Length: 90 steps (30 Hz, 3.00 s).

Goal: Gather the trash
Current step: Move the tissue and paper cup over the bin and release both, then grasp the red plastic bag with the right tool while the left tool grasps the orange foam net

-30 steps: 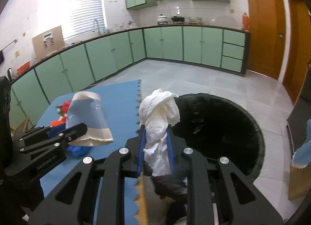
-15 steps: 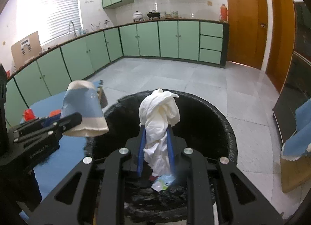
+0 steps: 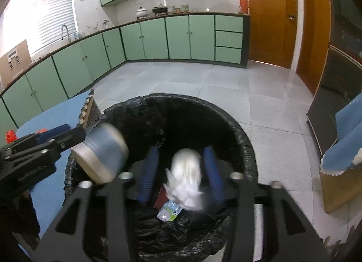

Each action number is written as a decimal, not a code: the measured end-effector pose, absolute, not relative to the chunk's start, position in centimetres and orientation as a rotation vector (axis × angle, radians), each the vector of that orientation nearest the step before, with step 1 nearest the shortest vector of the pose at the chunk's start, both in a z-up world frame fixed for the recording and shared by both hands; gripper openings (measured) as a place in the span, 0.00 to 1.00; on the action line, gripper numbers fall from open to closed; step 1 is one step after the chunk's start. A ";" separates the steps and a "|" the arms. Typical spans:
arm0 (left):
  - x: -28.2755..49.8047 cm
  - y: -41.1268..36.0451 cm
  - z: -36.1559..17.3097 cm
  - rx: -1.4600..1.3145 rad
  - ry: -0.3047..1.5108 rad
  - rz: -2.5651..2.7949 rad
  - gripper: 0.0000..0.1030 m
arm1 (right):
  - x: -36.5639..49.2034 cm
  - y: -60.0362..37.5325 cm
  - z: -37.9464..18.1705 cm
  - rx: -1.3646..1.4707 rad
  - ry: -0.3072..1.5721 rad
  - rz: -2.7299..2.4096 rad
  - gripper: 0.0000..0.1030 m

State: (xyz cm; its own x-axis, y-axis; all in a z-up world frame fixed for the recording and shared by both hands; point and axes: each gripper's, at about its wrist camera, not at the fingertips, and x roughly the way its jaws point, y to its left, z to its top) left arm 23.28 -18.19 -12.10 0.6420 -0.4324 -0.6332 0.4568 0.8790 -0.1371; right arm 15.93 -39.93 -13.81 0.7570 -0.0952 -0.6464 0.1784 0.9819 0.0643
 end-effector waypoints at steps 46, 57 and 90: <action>14.1 16.0 -11.2 -0.051 0.598 0.143 0.69 | 18.7 -8.4 -11.6 -0.018 0.636 0.351 0.75; 15.2 17.7 -11.9 -0.069 0.606 0.173 0.69 | 22.0 -5.2 -12.9 -0.038 0.700 0.432 0.60; 17.0 9.9 -14.0 -0.080 0.721 0.008 0.69 | 16.7 -12.3 -12.5 0.018 0.694 0.395 0.37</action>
State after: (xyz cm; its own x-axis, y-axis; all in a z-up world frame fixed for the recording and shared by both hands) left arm 16.96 9.94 -14.01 0.7514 -0.0206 -0.6595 -0.0345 0.9969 -0.0705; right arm 16.69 -12.29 -12.50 0.6975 0.3603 -0.6194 -0.3484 0.9259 0.1463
